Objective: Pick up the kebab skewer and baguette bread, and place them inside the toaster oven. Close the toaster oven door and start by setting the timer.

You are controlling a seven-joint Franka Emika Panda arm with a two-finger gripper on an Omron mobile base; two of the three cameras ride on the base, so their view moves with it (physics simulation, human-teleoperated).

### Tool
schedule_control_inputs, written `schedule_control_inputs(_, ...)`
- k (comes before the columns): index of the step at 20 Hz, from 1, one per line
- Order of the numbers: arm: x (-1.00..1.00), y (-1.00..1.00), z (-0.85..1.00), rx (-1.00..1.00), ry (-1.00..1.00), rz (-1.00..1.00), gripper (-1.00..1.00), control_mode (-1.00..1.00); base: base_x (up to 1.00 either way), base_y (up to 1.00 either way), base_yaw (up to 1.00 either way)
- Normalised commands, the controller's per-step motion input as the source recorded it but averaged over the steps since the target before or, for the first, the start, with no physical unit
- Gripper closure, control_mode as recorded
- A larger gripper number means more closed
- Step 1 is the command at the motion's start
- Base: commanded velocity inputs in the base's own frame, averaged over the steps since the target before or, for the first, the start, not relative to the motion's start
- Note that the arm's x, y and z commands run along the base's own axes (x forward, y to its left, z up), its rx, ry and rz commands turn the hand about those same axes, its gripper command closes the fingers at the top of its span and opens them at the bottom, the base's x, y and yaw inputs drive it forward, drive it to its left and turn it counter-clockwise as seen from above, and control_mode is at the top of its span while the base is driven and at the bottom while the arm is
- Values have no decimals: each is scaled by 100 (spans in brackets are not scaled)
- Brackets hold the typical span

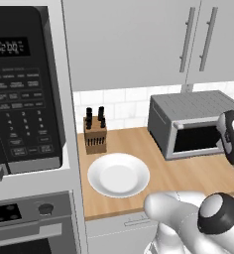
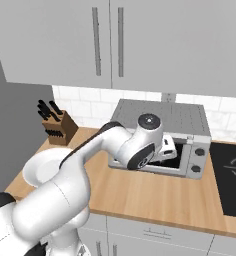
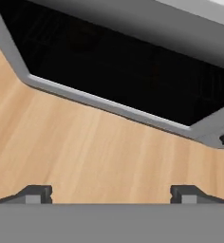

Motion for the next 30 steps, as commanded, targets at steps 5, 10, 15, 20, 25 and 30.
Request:
schedule_control_inputs(5, -41, -88, 0, 0, -6, 15, -100, -100, 0, 0, 0)
schedule_control_inputs(10, -5, -84, 0, 0, -27, 26, -100, -100, 0, 0, 0)
schedule_control_inputs(15, 0, -36, 0, 0, -33, 25, -100, -100, 0, 0, 0)
schedule_control_inputs(20, 0, -6, 15, -1, -24, 6, -100, -100, 0, 0, 0)
schedule_control_inputs(25, 0, 0, 3, 0, -13, 0, -100, -100, 0, 0, 0)
schedule_control_inputs(30, 0, 0, 0, 1, 0, 0, -100, -100, 0, 0, 0)
